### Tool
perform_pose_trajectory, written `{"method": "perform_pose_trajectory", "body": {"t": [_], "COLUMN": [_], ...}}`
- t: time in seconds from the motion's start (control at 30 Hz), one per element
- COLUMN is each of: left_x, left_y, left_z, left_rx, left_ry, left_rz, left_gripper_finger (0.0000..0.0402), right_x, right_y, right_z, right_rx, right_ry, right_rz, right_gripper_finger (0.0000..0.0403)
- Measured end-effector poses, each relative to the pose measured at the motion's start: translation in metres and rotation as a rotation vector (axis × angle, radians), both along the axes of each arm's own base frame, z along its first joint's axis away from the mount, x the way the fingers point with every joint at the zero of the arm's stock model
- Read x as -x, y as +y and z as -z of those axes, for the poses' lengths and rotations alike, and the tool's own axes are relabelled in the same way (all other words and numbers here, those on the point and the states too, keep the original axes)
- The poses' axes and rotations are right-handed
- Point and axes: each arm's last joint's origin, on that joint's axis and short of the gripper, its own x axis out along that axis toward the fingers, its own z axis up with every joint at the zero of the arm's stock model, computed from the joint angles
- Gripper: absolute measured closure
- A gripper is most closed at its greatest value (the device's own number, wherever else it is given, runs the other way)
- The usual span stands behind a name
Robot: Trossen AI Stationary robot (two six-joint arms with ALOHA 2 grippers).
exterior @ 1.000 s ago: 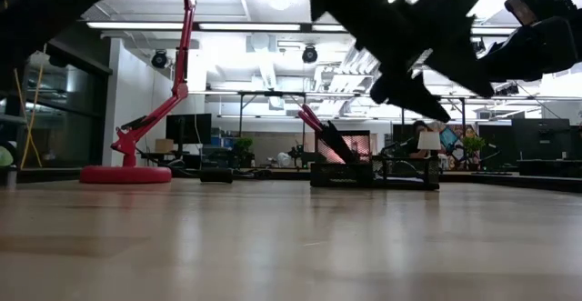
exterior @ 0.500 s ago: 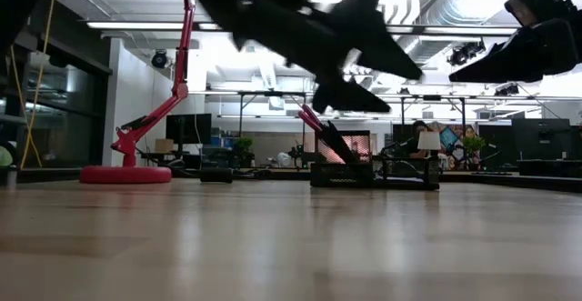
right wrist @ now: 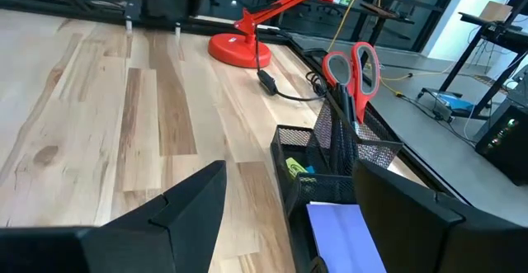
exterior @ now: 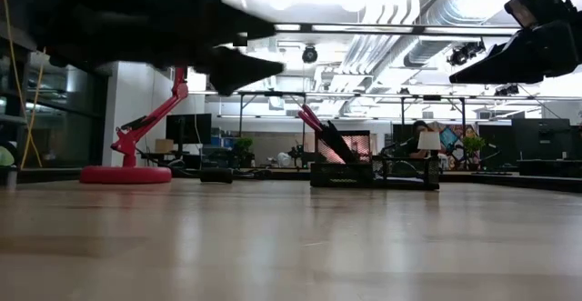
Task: Pick and place office supplies into organizer
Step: Return to Home Position
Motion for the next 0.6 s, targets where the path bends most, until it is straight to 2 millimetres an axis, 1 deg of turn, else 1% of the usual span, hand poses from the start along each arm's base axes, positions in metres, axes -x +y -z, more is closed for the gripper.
{"method": "perform_pose_trajectory", "body": {"t": [0.07, 0.17, 0.23, 0.33, 0.4, 0.47, 0.6], "left_x": [0.012, 0.028, 0.039, 0.055, 0.067, 0.078, 0.094], "left_y": [-0.001, 0.002, 0.002, 0.005, 0.010, 0.013, 0.015], "left_z": [0.005, 0.012, 0.016, 0.015, 0.016, 0.013, 0.013], "left_rx": [-0.030, -0.111, -0.092, -0.085, -0.078, -0.075, -0.079], "left_ry": [0.018, 0.046, 0.064, 0.039, 0.039, 0.010, 0.008], "left_rz": [0.020, 0.040, 0.047, 0.067, 0.018, -0.025, -0.074], "left_gripper_finger": [0.0021, 0.0021, 0.0021, 0.0021, 0.0021, 0.0021, 0.0021], "right_x": [0.000, 0.000, 0.000, 0.000, 0.000, 0.000, 0.000], "right_y": [0.000, 0.000, 0.000, 0.000, 0.000, 0.000, 0.000], "right_z": [0.000, 0.000, 0.000, 0.000, 0.000, 0.000, 0.000], "right_rx": [0.000, 0.000, 0.000, 0.000, 0.000, 0.000, 0.001], "right_ry": [0.000, 0.000, 0.000, 0.000, 0.000, 0.000, 0.001], "right_rz": [0.000, 0.000, 0.000, 0.000, 0.000, 0.000, 0.000], "right_gripper_finger": [0.0143, 0.0143, 0.0143, 0.0143, 0.0143, 0.0143, 0.0143]}}
